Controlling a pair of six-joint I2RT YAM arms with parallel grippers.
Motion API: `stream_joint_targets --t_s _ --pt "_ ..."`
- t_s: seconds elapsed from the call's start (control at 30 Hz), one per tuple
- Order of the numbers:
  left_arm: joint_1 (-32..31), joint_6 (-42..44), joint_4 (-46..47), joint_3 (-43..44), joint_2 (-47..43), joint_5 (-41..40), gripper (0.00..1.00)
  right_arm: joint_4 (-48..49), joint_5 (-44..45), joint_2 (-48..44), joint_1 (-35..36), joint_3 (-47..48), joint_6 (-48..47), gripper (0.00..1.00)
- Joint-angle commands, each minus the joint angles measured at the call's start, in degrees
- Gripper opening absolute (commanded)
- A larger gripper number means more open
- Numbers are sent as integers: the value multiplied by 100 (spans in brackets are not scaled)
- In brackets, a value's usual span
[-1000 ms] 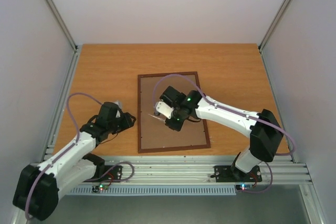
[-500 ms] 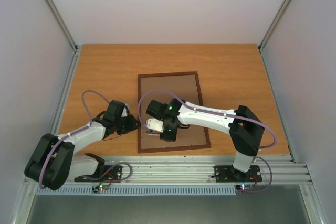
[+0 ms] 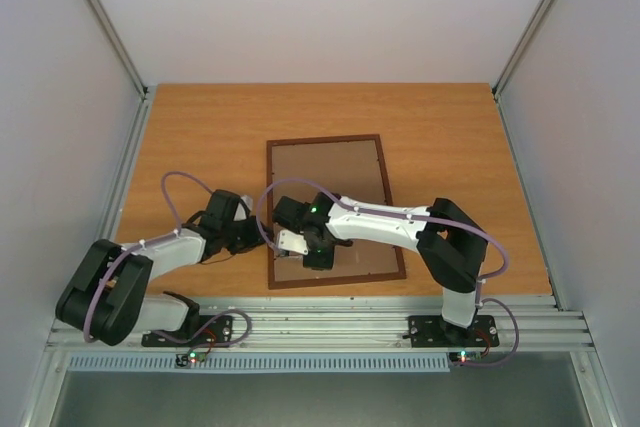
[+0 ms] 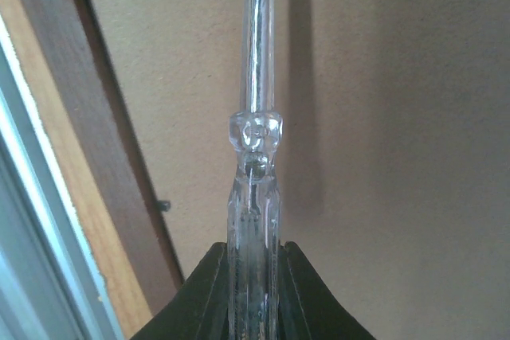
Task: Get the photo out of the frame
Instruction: Release the photo frame item from the photo frame.
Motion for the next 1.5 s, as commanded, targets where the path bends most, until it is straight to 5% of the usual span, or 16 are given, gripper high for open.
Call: stream_joint_targets --t_s 0.0,1.47 --pt "-29 -72 640 -66 135 236 20 127 535 126 108 -54 -210 1" --pt "-627 -534 1275 -400 402 85 13 1236 1116 159 453 507 -162 1"
